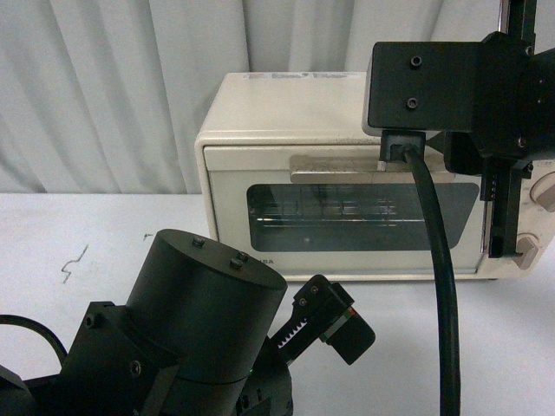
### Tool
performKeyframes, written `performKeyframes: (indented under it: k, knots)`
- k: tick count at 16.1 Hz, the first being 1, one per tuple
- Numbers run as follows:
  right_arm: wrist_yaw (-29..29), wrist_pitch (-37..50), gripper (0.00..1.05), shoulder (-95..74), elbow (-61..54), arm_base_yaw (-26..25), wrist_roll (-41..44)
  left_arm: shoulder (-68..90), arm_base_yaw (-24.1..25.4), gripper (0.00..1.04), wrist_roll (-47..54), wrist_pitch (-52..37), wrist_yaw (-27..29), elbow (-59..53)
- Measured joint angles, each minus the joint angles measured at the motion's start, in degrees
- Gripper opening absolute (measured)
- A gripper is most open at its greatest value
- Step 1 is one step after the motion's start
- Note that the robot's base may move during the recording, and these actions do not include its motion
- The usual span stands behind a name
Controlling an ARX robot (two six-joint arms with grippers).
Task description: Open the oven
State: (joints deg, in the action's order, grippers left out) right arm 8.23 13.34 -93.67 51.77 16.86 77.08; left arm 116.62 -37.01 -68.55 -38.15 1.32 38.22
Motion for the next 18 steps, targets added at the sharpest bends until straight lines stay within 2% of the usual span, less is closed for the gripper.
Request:
performKeyframes:
  k: [12, 18]
  knots:
    - [1.4, 0.1, 0.02, -1.7, -0.3, 0.7, -2.3, 0.0, 0.0, 0.98, 0.0, 0.0, 0.0, 0.0]
    - [2.6, -2.9, 0.02, -0.6, -0.6, 0.7, -6.7, 0.0, 0.0, 0.98, 0.0, 0.0, 0.0, 0.0]
